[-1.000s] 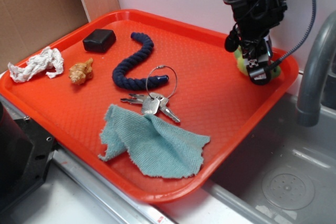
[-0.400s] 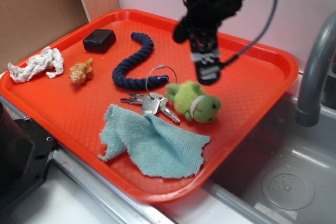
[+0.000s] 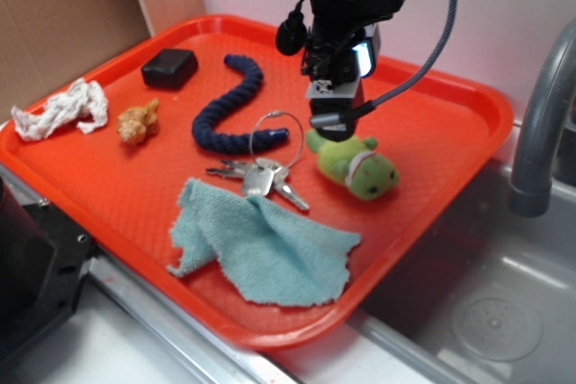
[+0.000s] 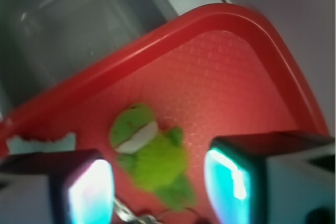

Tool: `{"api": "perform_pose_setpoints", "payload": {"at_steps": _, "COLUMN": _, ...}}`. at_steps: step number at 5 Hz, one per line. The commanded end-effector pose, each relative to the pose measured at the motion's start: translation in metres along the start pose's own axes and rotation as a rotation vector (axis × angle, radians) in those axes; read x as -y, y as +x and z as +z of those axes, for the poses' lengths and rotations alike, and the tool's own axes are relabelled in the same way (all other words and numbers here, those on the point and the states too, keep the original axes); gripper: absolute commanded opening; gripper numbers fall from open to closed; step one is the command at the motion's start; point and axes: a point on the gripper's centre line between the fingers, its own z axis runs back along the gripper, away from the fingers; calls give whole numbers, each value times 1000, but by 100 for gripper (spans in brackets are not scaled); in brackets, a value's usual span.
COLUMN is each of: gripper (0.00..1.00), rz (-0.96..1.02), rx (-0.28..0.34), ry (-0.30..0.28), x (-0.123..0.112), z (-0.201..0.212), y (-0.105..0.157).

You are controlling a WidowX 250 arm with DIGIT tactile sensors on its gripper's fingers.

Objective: Grab the green animal.

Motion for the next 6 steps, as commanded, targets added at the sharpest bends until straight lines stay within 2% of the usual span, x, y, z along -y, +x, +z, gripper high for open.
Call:
{"api": "perform_pose_setpoints", "payload": {"at_steps": 1, "gripper": 100, "rz": -89, "rx": 28, "ry": -63, "x": 29, "z": -3, "y": -2}}
{"api": "perform_pose_setpoints", "payload": {"at_steps": 2, "gripper": 100, "rz": -133, "rx": 4, "ry": -120, "x": 28, "z": -31, "y": 5}}
{"api": "perform_pose_setpoints", "payload": {"at_steps": 3, "gripper": 100, "rz": -138, "rx": -30, "ry": -148, "x": 22, "z": -55, "y": 8}}
{"api": "perform_pose_setpoints", "payload": {"at_steps": 4, "gripper": 0, "rz": -108, "rx": -85, "ry": -133, "x": 27, "z": -62, "y": 4}}
{"api": "perform_pose_setpoints", "payload": {"at_steps": 5, "gripper": 0, "rz": -70, "rx": -70, "ry": -81, "x": 21, "z": -43, "y": 0}}
{"api": "perform_pose_setpoints", "payload": {"at_steps": 6, "gripper": 0, "rz": 173, "rx": -152, "ry": 8, "x": 6, "z": -5, "y": -13}}
